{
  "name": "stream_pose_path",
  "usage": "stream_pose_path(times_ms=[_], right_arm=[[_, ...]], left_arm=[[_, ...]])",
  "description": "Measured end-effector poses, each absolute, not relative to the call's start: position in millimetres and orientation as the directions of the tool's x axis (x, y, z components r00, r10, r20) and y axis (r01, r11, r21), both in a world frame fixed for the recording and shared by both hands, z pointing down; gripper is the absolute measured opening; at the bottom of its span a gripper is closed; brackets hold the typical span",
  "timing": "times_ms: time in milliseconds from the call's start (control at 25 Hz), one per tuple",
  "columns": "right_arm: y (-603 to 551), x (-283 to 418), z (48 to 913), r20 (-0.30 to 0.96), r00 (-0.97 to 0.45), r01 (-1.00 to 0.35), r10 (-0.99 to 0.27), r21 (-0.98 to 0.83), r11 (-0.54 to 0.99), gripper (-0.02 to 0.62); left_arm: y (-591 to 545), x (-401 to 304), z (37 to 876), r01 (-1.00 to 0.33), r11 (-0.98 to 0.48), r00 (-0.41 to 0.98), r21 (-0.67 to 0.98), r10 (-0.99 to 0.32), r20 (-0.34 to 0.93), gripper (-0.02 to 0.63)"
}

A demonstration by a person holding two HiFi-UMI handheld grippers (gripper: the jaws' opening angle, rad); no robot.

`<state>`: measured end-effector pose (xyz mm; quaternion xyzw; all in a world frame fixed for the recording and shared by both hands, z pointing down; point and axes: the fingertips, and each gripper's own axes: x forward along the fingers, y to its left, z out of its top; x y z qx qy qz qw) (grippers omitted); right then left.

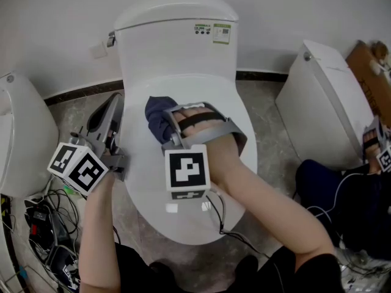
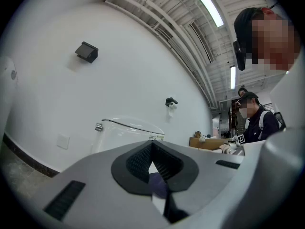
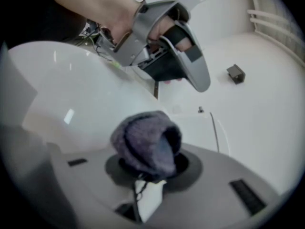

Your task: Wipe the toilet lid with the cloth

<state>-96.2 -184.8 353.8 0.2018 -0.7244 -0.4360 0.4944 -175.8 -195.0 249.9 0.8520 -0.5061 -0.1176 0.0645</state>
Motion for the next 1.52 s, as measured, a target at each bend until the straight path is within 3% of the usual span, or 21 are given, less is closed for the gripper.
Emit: stream_pose_path(times_ms=[1520], right_arm=[[-224,72,364,0.567,-0.248,-0.005,-0.785,0.810,0.586,0.096]], left_arm=[[-198,-151,249,-0.842,-0.497,0.483,0.210,-0.868,-0.118,0.009]])
